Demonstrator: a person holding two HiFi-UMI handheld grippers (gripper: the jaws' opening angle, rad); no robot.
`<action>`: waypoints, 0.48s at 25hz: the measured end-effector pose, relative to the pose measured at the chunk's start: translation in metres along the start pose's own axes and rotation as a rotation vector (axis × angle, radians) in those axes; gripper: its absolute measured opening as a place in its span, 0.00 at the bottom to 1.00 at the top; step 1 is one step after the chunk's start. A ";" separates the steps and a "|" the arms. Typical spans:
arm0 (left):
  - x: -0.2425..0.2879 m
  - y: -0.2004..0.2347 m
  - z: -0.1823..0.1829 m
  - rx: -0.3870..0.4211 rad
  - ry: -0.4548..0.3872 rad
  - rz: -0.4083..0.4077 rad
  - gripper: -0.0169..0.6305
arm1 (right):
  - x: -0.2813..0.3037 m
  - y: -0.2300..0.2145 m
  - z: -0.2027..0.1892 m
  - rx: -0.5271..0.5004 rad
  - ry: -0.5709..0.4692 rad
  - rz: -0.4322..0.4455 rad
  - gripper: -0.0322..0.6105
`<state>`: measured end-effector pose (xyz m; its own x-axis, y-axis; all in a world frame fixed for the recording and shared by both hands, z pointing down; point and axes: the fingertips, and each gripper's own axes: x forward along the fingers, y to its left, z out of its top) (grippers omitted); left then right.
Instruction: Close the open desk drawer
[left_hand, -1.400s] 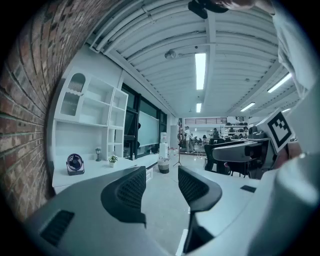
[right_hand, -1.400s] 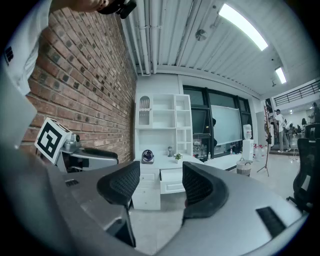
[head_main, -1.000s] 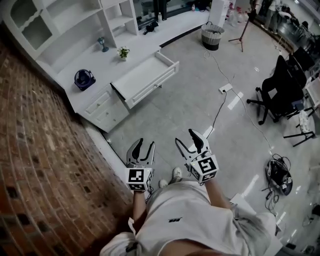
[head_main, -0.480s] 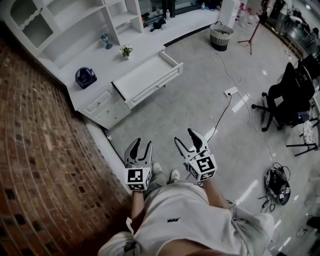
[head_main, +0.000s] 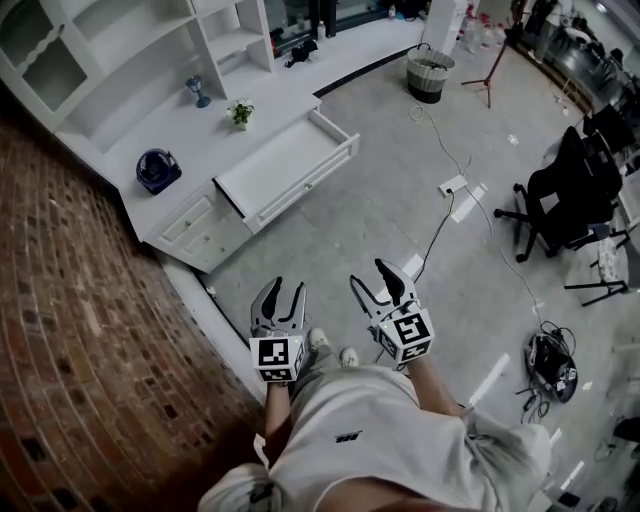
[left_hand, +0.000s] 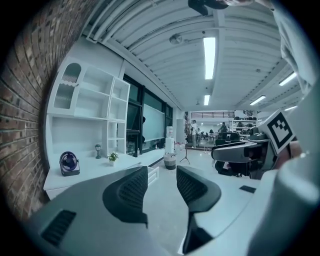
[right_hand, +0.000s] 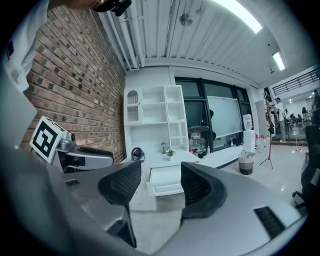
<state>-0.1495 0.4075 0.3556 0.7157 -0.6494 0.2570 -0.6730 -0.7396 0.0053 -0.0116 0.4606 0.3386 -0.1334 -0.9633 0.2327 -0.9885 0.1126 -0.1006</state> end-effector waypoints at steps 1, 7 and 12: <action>0.005 0.005 0.001 -0.002 -0.002 -0.005 0.33 | 0.006 -0.001 0.002 -0.002 0.003 -0.004 0.44; 0.030 0.033 0.014 0.006 -0.020 -0.039 0.32 | 0.042 -0.004 0.014 -0.018 0.003 -0.043 0.42; 0.043 0.054 0.014 0.005 -0.019 -0.063 0.32 | 0.064 -0.005 0.014 -0.021 0.013 -0.077 0.41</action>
<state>-0.1522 0.3368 0.3532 0.7599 -0.6051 0.2376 -0.6258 -0.7798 0.0156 -0.0141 0.3952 0.3399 -0.0577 -0.9661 0.2517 -0.9972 0.0436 -0.0613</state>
